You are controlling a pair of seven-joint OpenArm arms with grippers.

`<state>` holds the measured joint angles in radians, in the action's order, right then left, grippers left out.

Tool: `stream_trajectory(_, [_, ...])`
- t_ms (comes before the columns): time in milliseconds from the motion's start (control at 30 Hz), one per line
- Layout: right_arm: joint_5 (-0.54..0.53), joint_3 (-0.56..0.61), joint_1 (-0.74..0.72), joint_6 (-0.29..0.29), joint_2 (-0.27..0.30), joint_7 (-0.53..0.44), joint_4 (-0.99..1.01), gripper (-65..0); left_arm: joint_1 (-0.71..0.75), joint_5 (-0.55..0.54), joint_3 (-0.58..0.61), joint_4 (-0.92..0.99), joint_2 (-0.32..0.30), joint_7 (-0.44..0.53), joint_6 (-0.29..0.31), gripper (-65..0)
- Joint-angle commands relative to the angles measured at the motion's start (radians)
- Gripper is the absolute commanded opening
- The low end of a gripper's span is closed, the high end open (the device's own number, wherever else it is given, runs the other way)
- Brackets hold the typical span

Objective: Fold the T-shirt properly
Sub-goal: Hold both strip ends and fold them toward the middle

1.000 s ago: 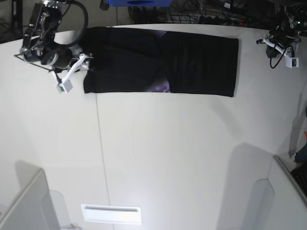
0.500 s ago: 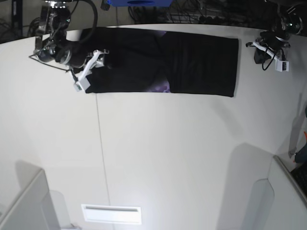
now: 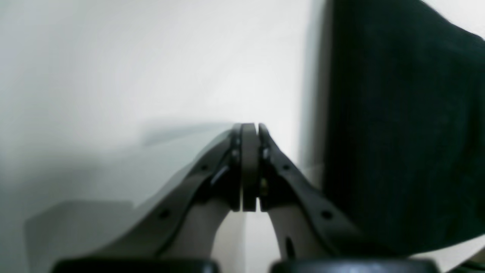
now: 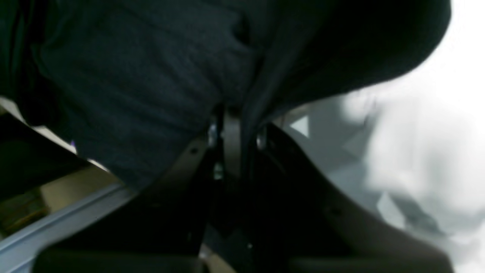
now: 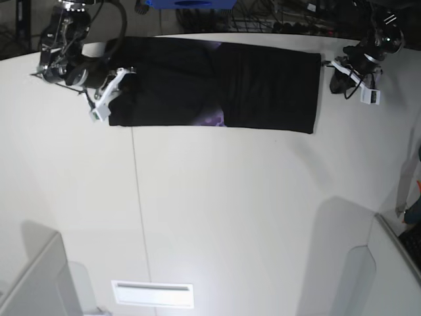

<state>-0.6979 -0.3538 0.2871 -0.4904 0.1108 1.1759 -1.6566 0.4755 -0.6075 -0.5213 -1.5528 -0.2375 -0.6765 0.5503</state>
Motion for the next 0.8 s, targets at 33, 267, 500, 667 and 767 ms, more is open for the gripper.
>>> stream_trajectory(33, [0.008,-0.006,-0.038,0.005,0.025,0.005,0.020,-65.0,0.015,0.054,0.049,0.005,0.005,-0.071,-0.051,-65.0])
stream_trajectory(267, [0.048,0.008,-0.145,0.106,0.050,0.020,0.036,-65.0,-0.056,0.054,0.191,-0.005,0.051,-0.076,-0.115,-65.0])
stream_trajectory(500, [0.047,0.115,-0.162,0.284,0.046,0.094,-0.184,-65.0,-0.096,0.054,0.286,-0.005,0.071,-0.076,-0.166,-65.0])
stream_trajectory(667, [0.047,0.197,-0.131,0.394,-0.024,0.134,-0.297,-65.0,-0.090,0.054,0.307,-0.047,0.069,-0.076,-0.209,-65.0])
stream_trajectory(767, [0.047,0.256,-0.098,0.413,-0.078,0.131,-0.345,-65.0,-0.087,0.054,0.309,-0.087,0.068,-0.076,-0.215,-65.0])
